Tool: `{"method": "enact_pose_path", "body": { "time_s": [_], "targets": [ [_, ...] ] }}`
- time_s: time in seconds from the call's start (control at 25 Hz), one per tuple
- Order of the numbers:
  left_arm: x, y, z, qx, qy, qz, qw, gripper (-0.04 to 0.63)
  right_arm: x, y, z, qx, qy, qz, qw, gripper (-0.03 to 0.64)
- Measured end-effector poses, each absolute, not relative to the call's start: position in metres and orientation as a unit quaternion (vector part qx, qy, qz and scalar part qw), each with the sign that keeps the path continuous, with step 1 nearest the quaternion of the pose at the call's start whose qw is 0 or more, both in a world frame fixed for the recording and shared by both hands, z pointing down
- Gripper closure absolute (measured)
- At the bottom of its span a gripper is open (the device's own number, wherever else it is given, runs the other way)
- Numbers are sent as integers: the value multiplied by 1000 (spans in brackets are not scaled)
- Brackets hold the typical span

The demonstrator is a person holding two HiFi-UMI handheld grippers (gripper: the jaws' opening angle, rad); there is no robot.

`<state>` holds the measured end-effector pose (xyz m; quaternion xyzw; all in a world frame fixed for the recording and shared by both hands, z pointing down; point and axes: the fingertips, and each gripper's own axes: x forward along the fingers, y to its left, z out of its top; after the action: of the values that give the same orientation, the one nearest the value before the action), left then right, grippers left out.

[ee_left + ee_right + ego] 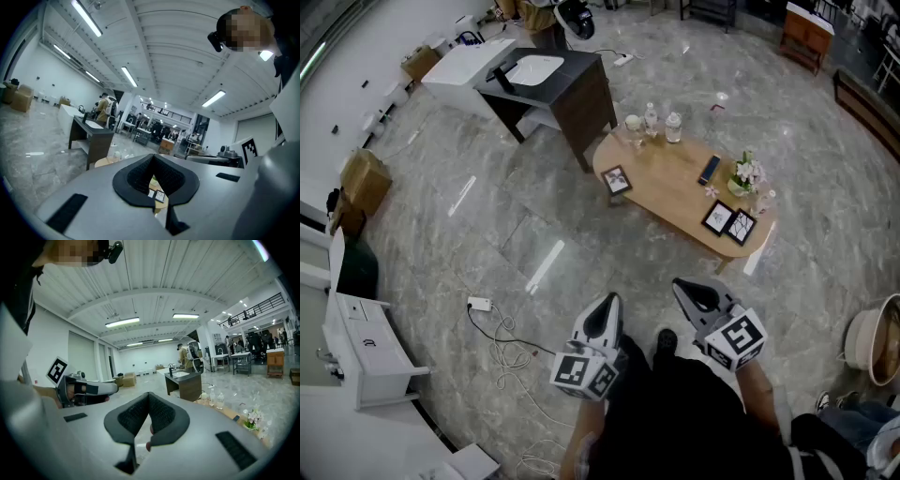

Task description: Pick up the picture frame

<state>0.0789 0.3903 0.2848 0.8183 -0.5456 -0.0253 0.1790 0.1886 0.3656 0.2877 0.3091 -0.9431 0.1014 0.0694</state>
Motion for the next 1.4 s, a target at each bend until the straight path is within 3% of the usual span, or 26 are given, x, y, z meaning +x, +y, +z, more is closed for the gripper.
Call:
{"method": "enact_pose_path", "body": {
  "time_s": [0.8, 1.4],
  "targets": [
    [65, 381, 305, 810, -552, -11, 198, 582, 184, 347, 302, 335, -931, 139, 45, 607],
    [9, 238, 298, 836, -507, -34, 206, 582, 125, 223, 278, 378, -917, 110, 58, 607]
  ]
}}
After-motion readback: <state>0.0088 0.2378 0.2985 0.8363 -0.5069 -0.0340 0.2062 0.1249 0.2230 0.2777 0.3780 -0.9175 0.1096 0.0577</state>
